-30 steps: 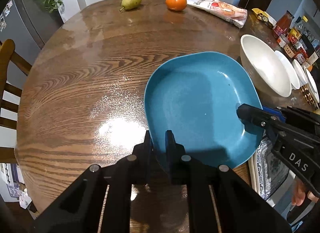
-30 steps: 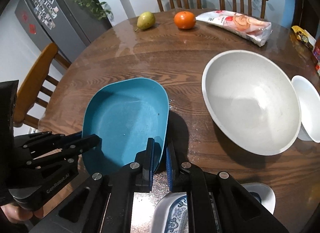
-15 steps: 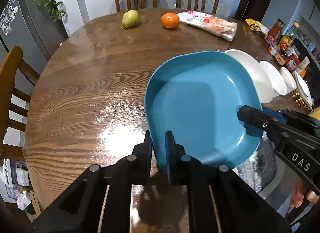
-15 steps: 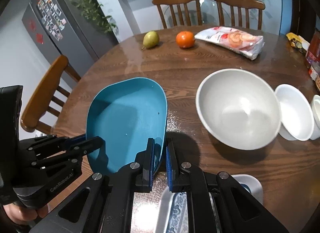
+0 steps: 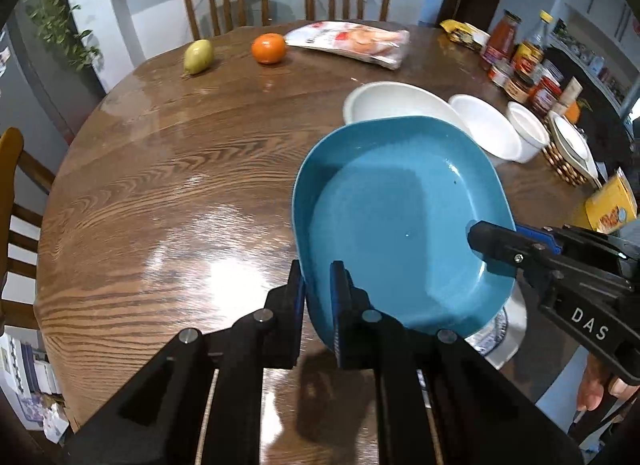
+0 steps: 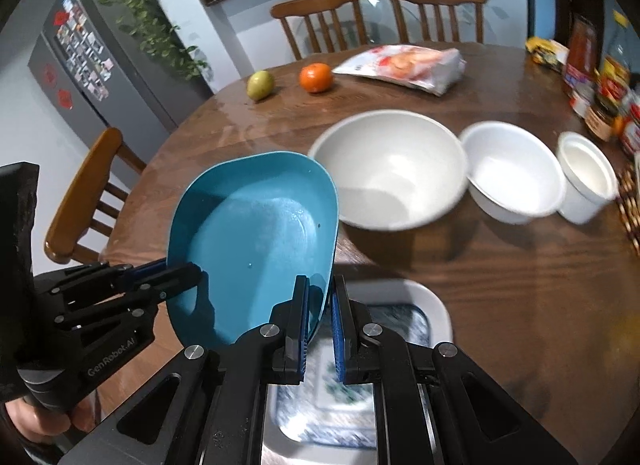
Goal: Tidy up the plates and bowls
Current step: 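Carry the teal dish with both tools over the stacked square plates, then lower the teal dish onto the plates and open both tools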
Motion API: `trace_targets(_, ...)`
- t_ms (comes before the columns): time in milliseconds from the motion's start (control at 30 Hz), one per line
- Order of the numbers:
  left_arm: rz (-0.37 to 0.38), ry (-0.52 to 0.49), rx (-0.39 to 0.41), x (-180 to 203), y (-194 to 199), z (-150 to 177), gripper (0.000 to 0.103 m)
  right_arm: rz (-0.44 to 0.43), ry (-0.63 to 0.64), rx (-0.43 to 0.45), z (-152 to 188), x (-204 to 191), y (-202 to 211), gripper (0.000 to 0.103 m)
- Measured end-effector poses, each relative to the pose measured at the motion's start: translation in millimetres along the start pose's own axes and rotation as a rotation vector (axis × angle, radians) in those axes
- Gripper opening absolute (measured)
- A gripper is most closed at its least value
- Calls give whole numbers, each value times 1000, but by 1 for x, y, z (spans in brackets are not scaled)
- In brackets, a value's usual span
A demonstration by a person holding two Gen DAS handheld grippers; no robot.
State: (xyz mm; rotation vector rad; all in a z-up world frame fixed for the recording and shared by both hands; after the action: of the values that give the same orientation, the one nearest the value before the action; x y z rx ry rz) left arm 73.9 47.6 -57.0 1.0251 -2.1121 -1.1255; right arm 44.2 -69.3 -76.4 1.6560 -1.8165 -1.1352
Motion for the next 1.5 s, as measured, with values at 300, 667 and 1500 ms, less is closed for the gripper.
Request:
trace_targets(300,25,-25,-56,37,-17,17,11,23,-28,-57,26,34,7,12)
trace_targets(667,25,-13,-137,54,-35,38,10,18,-8,-158,52,53,-8,12)
trace_targets(1500,7,-53,-156,66,-40,40,22,92,43,-216,62,52,-20,12)
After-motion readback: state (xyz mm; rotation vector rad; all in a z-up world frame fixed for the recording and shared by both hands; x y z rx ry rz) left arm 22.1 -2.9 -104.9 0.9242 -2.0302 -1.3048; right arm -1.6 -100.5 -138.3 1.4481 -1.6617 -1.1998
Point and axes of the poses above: each gripper's, at about its wrist camera, not at the fingertips, and y roughly against the way its jaws point, x to its right, z to its underside, the point moved 2 cm from there along -y, roughly the way its jaws point, and after that the axes turned 5 degrees about z, right-handed, at the moved point
